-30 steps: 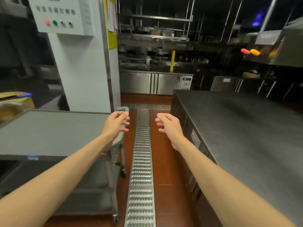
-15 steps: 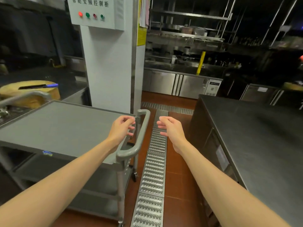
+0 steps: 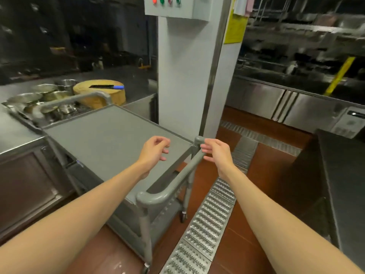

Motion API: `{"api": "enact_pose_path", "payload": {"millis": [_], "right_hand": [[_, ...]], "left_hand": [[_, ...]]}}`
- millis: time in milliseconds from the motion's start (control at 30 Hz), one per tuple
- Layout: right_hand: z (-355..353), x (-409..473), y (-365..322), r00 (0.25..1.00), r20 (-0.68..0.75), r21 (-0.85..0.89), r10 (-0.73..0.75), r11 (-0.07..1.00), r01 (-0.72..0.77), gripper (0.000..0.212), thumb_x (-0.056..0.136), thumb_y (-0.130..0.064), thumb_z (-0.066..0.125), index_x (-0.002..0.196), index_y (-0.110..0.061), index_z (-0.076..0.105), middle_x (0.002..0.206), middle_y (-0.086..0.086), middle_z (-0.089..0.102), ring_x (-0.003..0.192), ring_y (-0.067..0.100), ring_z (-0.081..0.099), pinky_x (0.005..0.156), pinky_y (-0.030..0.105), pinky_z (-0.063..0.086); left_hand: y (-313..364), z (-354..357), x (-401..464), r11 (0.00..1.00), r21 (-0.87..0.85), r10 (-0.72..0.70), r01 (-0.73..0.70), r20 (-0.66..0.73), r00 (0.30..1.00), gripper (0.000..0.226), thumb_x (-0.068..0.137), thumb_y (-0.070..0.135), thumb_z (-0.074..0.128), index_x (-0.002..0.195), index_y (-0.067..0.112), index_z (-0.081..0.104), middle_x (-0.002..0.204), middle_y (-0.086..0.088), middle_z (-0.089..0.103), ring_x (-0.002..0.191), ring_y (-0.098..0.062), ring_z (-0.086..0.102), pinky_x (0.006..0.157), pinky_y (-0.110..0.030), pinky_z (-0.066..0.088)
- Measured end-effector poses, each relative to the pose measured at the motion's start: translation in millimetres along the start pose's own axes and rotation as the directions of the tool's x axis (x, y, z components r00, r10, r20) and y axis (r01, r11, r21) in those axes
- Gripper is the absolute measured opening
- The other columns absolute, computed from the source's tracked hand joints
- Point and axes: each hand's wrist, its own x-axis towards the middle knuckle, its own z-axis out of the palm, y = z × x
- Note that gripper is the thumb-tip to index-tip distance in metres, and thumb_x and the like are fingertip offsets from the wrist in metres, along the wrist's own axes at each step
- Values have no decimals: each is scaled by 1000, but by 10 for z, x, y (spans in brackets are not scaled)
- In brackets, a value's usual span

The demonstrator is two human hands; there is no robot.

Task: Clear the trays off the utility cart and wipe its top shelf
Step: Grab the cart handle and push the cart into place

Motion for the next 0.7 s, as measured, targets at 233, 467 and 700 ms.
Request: {"api": "enact_pose_path", "payload": {"millis": [233,467,700], "right_hand": [[146,1025,314,959,281,-182,24,983,29,17,99,-27,54,110,-19,64,110,8,69,105,21,64,93,36,52],[121,2008,750,879,465,-469,105,871,144,21,92,-30,61,111,-23,67,114,0,67,108,19,62,97,39,51],[56,2525,957,598,754,-649,272,451,613,54,85,-65,56,114,-21,66,115,0,67,109,20,60,96,38,46]], "left_hand": [[-576,113,612,991,5,-127,130,-194,973,13,91,22,56,100,14,61,99,-5,64,83,-18,61,77,-42,56],[-1043,316,1231,957,3,-278,290,-271,922,21,89,24,60,103,8,62,95,-6,61,77,-16,59,71,-37,53],[-1415,558,980,810,255,-493,528,-191,849,39,90,45,59,105,8,60,89,-4,63,72,-16,56,56,-26,43]]}}
